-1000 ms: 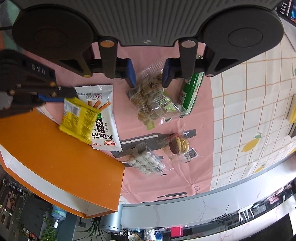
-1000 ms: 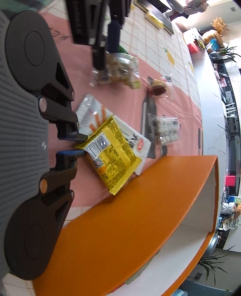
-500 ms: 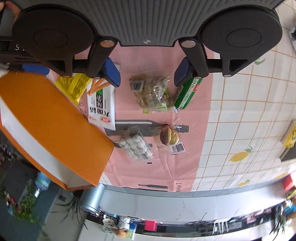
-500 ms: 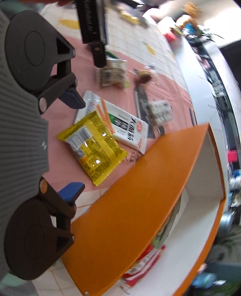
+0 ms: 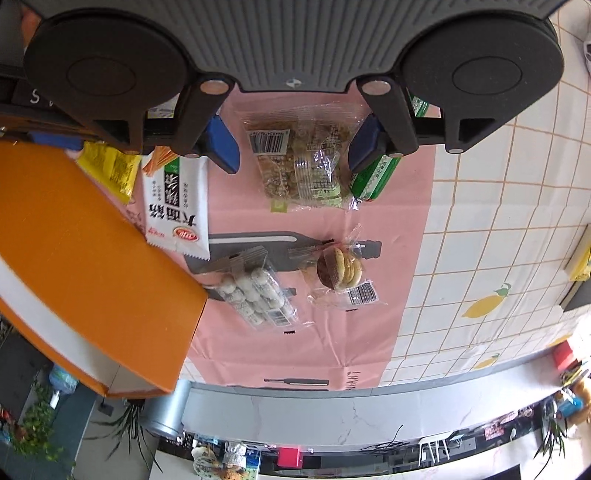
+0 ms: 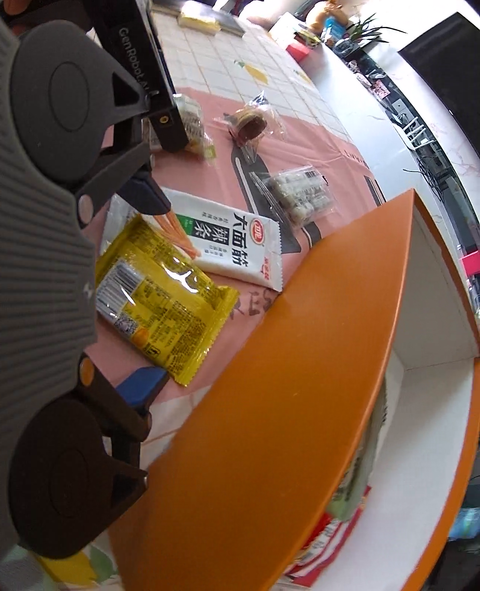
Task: Organize snacks
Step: 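Grasp the clear bag of small packs with the left tool while the right tool grasps the yellow wafer packet, then carry both held packets into the orange box and open both tools to release them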
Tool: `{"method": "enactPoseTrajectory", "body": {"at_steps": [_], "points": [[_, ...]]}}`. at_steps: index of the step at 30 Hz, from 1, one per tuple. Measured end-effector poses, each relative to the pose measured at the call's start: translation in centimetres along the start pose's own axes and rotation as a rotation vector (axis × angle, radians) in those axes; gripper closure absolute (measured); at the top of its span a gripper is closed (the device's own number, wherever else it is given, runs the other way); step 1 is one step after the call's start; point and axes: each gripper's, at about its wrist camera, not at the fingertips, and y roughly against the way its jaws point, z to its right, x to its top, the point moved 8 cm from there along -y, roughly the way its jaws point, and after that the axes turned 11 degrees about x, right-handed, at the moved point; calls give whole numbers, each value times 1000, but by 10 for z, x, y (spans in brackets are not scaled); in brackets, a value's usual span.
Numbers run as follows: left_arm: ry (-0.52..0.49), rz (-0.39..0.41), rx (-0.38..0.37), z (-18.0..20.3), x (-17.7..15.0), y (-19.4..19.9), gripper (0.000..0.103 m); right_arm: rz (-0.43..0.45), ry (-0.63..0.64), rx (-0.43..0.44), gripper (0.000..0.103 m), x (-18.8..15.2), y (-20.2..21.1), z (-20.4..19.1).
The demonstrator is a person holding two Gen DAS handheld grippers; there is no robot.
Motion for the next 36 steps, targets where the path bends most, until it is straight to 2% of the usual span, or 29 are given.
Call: {"method": "enactPoseTrajectory", "body": {"at_steps": [6,11,15,23,29,31,36], "points": [[-50,1,53,1,-7,-11,25,14,140,-68,19,-4,-7,-6],[-57,10,40,2,-8,-11,31,25,160,-65,22,-4,-9,-8],[-55,12,35,2,-8,-10,33,24,163,-40,38,-5,-6,-12],[-44,17,26,2,-8,1,39,13,167,-23,48,-7,1,-13],[-36,25,9,2,-8,14,41,20,206,-32,49,-10,13,-15],[-26,27,-2,2,-7,20,47,28,214,-34,49,-9,19,-15],[7,23,-20,-1,-8,33,47,48,227,-28,49,-8,33,-17]]}}
